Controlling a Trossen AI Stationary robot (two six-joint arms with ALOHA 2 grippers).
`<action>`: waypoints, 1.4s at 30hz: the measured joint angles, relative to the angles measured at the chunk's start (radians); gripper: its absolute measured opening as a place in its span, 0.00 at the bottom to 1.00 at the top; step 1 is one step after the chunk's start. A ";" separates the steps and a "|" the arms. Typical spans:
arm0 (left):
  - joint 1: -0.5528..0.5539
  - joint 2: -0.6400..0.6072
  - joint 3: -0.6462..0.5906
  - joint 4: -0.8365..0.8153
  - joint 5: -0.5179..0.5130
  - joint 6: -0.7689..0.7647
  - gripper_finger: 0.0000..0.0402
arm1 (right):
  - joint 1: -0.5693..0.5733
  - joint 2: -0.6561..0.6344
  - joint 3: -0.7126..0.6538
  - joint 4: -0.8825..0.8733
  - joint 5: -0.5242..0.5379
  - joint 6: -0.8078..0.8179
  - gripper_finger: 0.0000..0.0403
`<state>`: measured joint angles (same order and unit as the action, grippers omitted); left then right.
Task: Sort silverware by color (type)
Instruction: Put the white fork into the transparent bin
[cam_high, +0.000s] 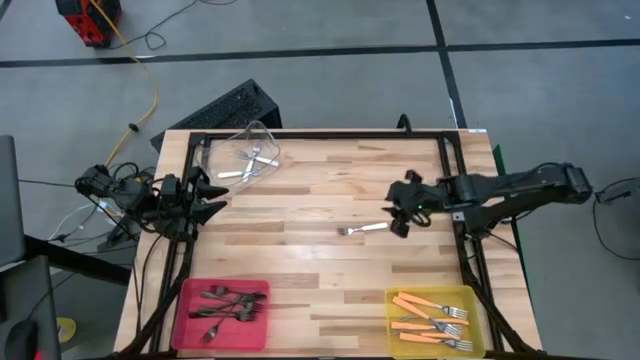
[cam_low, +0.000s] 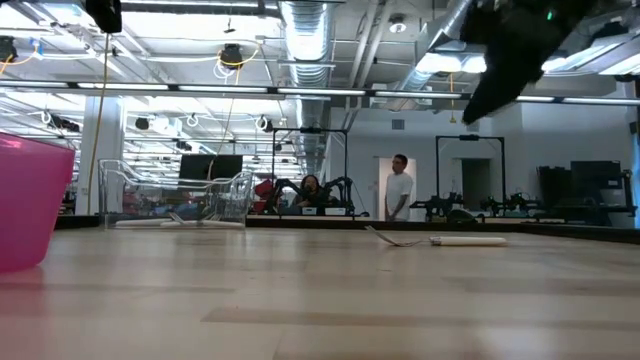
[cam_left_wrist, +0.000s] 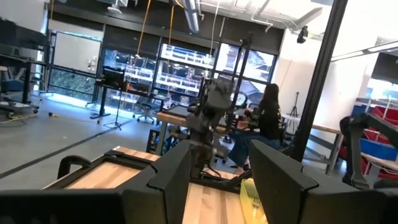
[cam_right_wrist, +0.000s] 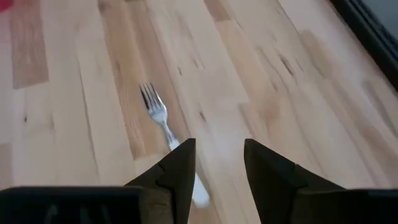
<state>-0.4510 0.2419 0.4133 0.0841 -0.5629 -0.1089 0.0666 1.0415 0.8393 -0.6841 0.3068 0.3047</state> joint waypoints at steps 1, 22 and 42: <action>0.000 0.000 0.000 0.000 0.000 0.000 0.38 | 0.000 0.008 -0.038 0.073 -0.002 -0.017 0.40; 0.000 0.000 0.000 -0.050 -0.001 0.001 0.38 | 0.021 0.525 -0.225 0.792 -0.101 -0.224 0.70; 0.000 0.000 0.000 -0.050 -0.025 0.018 0.38 | 0.014 0.643 -0.219 0.758 -0.126 -0.191 0.51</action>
<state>-0.4509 0.2420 0.4137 0.0345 -0.5877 -0.0914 0.0807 1.6846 0.6201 0.0738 0.1810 0.1134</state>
